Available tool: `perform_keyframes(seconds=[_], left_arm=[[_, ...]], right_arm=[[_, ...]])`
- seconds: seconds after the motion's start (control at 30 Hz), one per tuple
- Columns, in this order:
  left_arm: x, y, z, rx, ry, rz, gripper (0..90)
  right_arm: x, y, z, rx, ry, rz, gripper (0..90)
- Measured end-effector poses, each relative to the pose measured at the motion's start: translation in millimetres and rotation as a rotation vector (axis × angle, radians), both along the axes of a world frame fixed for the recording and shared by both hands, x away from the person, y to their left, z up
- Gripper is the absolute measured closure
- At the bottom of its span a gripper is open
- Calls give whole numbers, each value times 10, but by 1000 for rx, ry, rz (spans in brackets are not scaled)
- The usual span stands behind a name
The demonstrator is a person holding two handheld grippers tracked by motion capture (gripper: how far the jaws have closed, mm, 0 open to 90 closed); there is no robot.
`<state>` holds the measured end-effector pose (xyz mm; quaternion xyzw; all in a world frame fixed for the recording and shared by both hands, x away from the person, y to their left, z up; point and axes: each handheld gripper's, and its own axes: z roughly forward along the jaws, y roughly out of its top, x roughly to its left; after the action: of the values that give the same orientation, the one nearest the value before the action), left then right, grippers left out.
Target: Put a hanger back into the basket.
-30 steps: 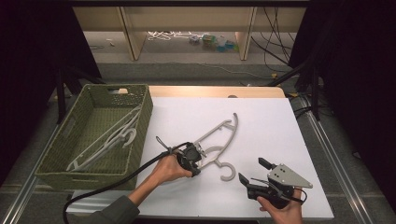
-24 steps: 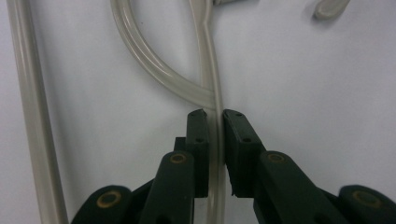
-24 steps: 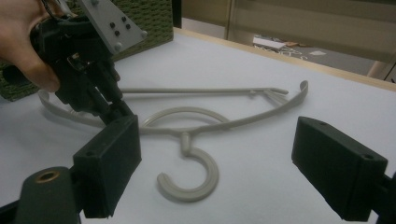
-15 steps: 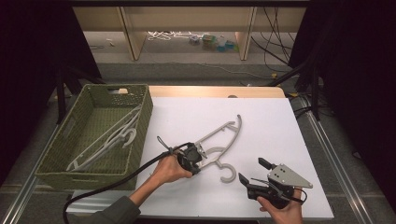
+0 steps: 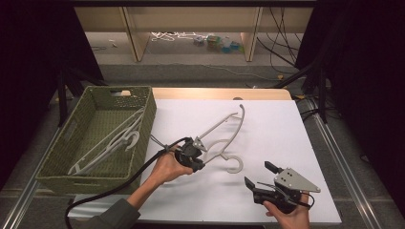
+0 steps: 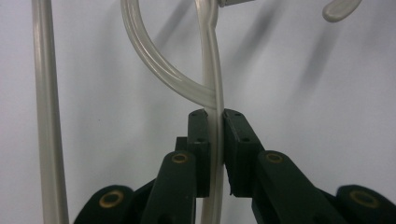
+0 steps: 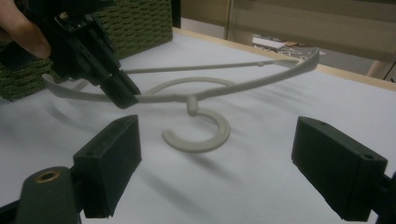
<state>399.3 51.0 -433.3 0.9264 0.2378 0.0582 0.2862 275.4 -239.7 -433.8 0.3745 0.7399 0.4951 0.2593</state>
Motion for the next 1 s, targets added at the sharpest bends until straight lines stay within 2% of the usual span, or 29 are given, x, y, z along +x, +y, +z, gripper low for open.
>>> perform_keyframes(seconds=[0.1,0.2,0.23,0.27,0.3,0.4,0.43,0.47,0.5,0.53,0.6,0.73,0.8,0.93,1.0], left_arm=[[2,44,75,-22,1,8,818],[3,94,161,-29,-18,14,818],[5,115,192,-44,-16,15,818],[-5,121,216,-77,-15,38,818],[5,156,267,-59,-22,22,819],[3,219,380,-88,-44,35,818],[-1,235,404,-100,-43,43,818],[-18,250,438,-129,-41,74,818],[-20,277,471,-146,-41,77,818],[-26,311,516,-143,-44,74,818],[-34,361,587,-176,-46,80,818],[-47,461,757,-258,-20,111,818],[-47,519,837,-296,1,111,818],[-44,639,971,-331,33,115,819],[-46,709,1045,-336,27,117,818]], right_arm=[[8,4,-14,7,-9,-2,166],[6,3,-12,11,-3,-5,166],[10,0,-16,7,-11,-5,166],[10,-1,-17,7,-11,-6,166],[4,-6,-10,-1,1,-4,166],[10,3,-21,4,-9,-3,166],[8,5,-20,5,-8,-3,166],[10,7,-22,9,-11,-1,166],[8,7,-20,9,-11,-1,166],[5,5,-18,6,-8,-2,166],[6,3,-18,6,-9,-4,166],[8,7,-20,9,-11,0,166],[8,8,-21,9,-10,0,166],[7,5,-20,5,-7,-3,166],[7,5,-20,4,-7,-2,166]])
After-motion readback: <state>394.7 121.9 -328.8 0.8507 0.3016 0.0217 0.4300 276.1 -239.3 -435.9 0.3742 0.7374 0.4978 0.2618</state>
